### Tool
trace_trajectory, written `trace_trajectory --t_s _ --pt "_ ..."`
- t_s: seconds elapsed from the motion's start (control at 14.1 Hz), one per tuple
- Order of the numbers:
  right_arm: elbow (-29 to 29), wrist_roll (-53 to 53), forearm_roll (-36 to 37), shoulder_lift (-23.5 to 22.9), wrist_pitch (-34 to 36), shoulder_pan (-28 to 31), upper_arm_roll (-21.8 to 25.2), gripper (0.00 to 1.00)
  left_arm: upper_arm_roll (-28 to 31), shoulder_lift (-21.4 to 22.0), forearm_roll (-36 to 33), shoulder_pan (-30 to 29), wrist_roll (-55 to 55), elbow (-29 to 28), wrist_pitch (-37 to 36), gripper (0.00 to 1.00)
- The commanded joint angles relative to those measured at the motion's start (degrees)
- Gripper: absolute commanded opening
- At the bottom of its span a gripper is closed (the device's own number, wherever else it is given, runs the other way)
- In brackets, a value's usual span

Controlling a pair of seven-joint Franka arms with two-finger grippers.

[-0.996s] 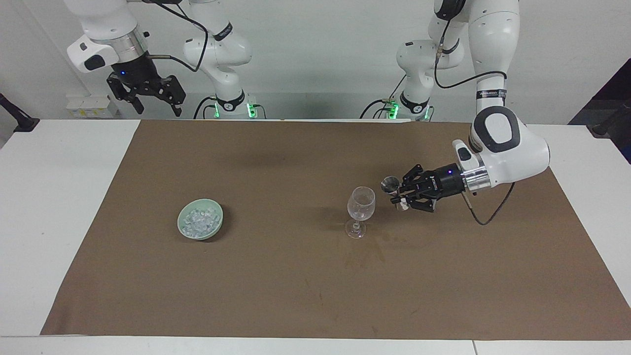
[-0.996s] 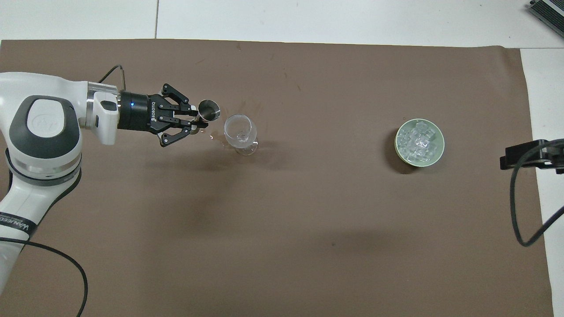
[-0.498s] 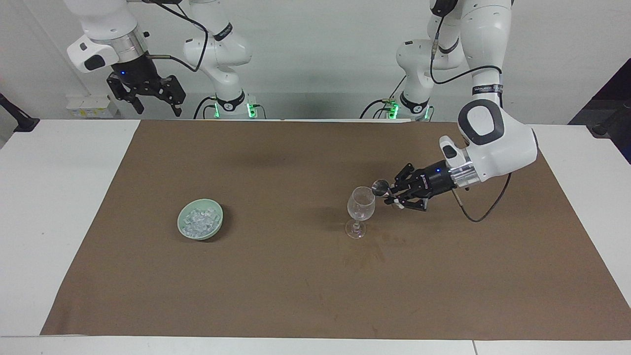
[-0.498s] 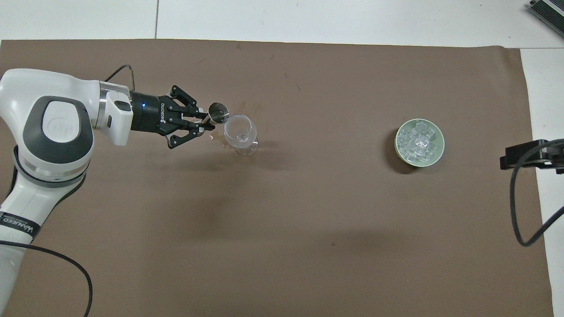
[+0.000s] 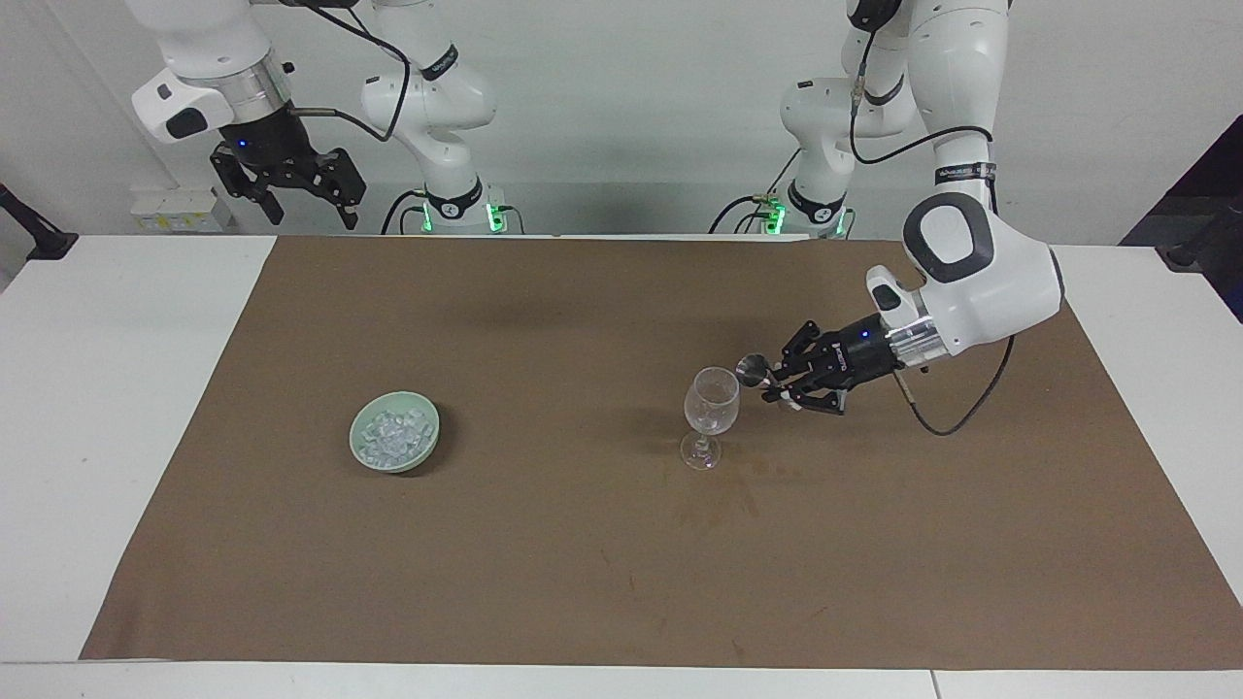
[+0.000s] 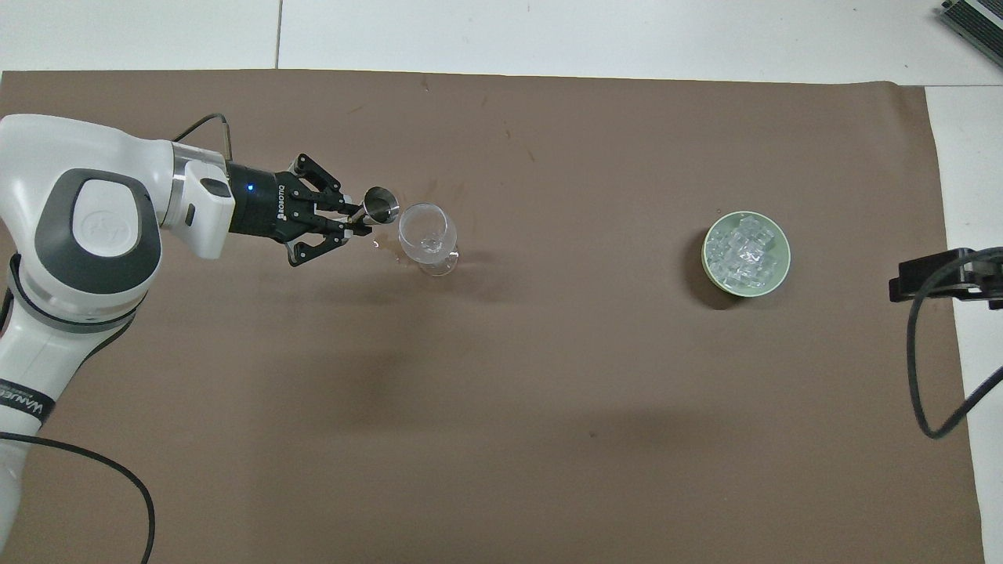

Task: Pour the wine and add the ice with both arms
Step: 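Tilt the held cylinder over the clear cup with the left gripper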

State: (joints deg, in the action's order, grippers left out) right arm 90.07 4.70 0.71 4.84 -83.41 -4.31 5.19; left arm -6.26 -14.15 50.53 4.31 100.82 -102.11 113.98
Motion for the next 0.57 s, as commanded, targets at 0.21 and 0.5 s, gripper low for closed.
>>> trace_trajectory --t_s 0.21,0.5 --pt "0.7 -1.1 -1.5 0.9 0.0 0.5 0.1 1.0 0.9 1.8 -4.8 3.3 -6.5 0.0 1.9 0.0" --pt "0.7 -1.1 -1.5 0.9 0.0 0.5 0.1 1.0 0.9 1.8 -7.9 4.1 -7.5 0.2 2.5 0.0"
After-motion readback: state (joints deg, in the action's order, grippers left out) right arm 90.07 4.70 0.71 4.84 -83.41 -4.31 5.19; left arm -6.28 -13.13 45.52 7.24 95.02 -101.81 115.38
